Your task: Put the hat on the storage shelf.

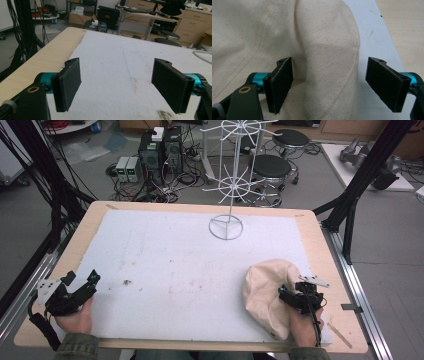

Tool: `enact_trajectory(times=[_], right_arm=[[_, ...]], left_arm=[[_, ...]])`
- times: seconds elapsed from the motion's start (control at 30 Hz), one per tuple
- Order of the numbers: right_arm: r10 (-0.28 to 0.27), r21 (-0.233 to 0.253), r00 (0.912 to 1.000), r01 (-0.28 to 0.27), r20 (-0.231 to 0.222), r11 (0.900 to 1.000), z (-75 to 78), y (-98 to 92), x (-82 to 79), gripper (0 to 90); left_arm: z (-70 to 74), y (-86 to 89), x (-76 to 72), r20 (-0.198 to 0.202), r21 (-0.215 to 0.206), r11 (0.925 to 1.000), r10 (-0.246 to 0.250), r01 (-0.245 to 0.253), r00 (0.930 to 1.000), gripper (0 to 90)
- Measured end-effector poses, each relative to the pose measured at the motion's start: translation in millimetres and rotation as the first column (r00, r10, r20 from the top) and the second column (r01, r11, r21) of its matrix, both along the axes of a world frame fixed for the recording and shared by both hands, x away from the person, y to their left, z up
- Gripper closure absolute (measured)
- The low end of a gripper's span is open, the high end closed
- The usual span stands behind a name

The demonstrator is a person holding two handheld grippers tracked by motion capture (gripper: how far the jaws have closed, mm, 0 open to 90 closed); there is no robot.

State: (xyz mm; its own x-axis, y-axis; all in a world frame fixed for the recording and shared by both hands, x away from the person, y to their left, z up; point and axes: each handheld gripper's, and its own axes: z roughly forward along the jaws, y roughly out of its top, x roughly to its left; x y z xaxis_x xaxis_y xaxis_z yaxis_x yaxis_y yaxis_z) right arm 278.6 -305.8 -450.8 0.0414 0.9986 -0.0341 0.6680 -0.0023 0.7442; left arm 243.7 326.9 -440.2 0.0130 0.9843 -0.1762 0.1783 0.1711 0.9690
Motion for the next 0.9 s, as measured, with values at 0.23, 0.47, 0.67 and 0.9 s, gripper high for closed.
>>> enact_trajectory(times=[0.23, 0.47, 0.67, 0.9], right_arm=[[-0.004, 0.039, 0.9996, 0.005, -0.029, 0.999, 0.3, -2.6, 2.3, 20.0], [0.022, 0.032, 0.9994, -0.021, -0.026, 0.999, 1.7, -0.6, 1.6, 29.2], [0.024, 0.054, 0.9994, -0.023, -0.025, 0.998, 4.0, 0.2, 0.7, 45.8], [0.041, 0.037, 0.9988, -0.040, -0.028, 0.999, 6.4, 0.2, 1.0, 58.5]], left_arm=[[0.1, 0.0, 0.0, -0.001, 0.000, 1.0000, 0.001, -0.001, 1.0000, 23.7], [0.2, 0.4, -0.3, 0.003, -0.003, 1.0000, 0.003, -0.003, 1.0000, 23.7], [0.0, 0.9, -0.1, 0.000, -0.010, 0.9999, 0.004, -0.004, 1.0000, 23.7], [-0.2, 1.8, -0.2, 0.001, -0.016, 0.9999, 0.005, -0.005, 1.0000, 23.7]])
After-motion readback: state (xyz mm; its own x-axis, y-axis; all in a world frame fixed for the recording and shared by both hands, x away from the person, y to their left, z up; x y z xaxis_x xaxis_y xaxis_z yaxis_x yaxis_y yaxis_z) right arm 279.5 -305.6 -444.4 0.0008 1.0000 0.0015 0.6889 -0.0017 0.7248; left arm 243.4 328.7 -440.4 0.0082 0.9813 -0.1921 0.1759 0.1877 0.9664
